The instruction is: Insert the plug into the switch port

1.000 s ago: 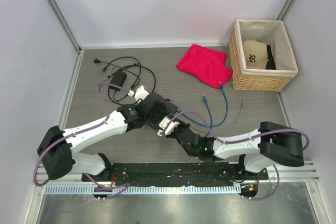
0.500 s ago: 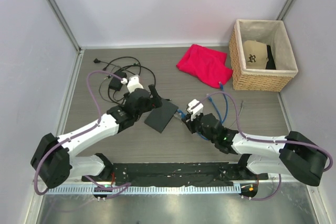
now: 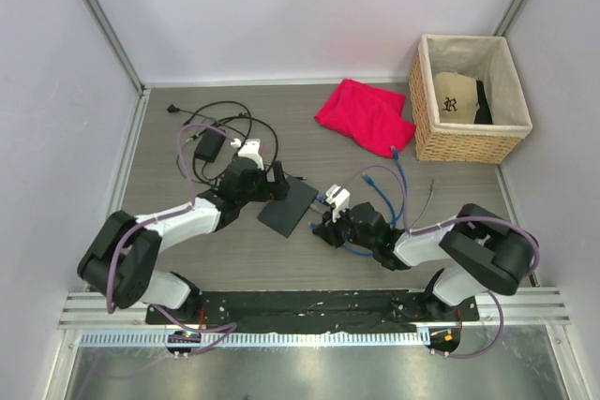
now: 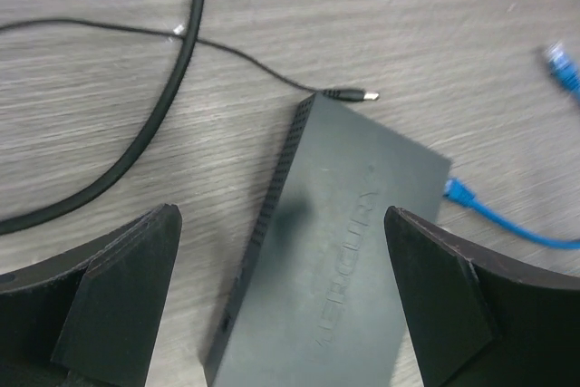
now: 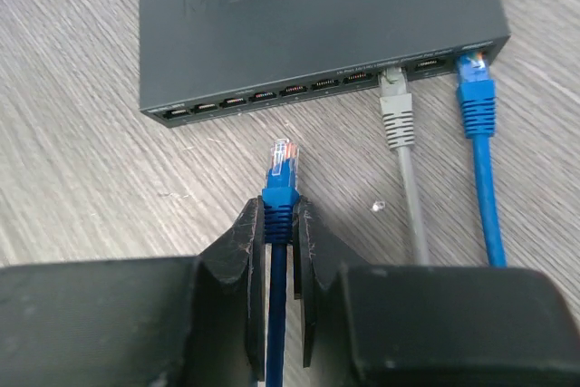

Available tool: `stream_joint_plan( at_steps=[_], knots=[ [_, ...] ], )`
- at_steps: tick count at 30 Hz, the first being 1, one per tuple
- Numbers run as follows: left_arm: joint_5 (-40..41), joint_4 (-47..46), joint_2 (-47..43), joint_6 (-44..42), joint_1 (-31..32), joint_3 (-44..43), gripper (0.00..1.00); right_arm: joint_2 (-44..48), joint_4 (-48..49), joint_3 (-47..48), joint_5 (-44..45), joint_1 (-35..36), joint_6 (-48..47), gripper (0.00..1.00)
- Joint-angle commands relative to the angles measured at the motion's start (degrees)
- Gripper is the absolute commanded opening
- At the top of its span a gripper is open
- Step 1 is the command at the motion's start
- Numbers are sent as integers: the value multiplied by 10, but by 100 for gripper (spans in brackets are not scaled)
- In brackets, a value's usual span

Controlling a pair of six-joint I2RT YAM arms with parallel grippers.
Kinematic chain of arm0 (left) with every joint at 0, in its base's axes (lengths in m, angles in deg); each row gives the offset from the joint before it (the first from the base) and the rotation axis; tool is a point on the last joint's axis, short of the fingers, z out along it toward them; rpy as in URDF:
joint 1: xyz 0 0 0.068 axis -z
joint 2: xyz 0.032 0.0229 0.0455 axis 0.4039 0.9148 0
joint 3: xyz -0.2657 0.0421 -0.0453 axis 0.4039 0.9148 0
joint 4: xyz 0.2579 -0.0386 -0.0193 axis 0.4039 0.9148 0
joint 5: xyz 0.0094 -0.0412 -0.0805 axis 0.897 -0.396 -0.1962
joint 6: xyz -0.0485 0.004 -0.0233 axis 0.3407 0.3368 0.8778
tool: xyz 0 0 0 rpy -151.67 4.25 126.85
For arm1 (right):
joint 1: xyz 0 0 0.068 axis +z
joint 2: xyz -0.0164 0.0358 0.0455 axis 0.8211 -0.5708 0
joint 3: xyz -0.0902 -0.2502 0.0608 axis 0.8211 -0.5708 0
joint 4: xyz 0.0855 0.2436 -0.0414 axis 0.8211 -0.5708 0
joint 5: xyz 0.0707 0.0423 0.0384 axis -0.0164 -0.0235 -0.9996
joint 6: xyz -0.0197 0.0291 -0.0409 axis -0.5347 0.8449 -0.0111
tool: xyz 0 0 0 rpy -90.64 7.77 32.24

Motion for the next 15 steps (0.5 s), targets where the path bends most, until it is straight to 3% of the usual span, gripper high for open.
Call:
stream_joint_plan(
  at_steps=[1,5,15],
  knots=[
    [-86,-40,55,-45,-32,-31,100,-48,117,7,-20,-10,-5,1],
    [-127,-35,84,-50,-39,-42,98,-63,140,2,9,-13,-9,1],
    [-135,-4,123,-51,-39,-56,89,-103,176,14,22,-23,-9,1]
  ],
)
